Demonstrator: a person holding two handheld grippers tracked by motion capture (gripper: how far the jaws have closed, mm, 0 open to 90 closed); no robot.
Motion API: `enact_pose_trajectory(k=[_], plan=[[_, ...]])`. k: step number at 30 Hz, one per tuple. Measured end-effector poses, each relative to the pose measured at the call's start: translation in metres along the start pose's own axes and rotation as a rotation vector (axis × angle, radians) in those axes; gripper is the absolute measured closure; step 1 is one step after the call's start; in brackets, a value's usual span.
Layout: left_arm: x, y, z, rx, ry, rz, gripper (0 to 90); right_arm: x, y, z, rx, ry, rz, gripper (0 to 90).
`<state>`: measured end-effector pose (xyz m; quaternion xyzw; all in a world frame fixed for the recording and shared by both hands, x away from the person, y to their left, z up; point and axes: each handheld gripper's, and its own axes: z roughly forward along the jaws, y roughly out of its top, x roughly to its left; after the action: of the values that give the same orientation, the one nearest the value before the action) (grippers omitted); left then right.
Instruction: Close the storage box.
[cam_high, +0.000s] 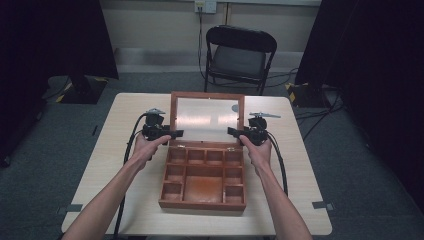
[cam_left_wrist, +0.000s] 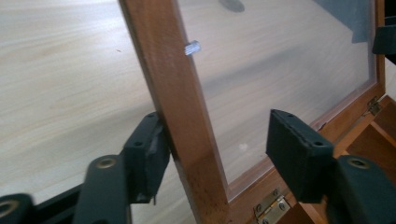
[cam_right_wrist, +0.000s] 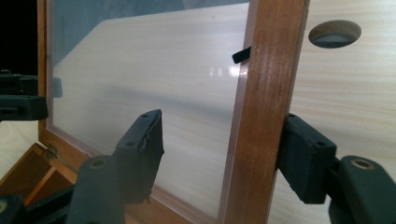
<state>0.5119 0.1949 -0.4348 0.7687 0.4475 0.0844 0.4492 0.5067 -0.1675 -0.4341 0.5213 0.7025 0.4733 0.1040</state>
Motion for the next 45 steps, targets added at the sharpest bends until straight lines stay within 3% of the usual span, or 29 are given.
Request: enact_pose_trajectory(k=[9,17,19,24,45], plan=[[-0.004,-0.001,-0.013,-0.048,-0.020,0.002,45.5,0.005,0.003,-0.017,-0.005,0.031,-0.012,40.4],[-0.010,-0.001,-0.027,-0.082,-0.027,0.020,51.7,0.009,0.002,-0.030,-0.029,0.056,-0.014,44.4],[-0.013,-0.001,-0.030,-0.082,-0.019,0.041,51.8,0.012,0.001,-0.034,-0.035,0.059,-0.013,45.5],[-0.016,-0.003,-0.038,-0.117,-0.034,0.042,53.8,0.014,-0.002,-0.040,-0.043,0.068,-0.008,44.9],[-0.021,-0.011,-0.059,-0.133,-0.082,0.084,56.2,0.020,-0.010,-0.059,-0.026,0.094,-0.048,39.2]])
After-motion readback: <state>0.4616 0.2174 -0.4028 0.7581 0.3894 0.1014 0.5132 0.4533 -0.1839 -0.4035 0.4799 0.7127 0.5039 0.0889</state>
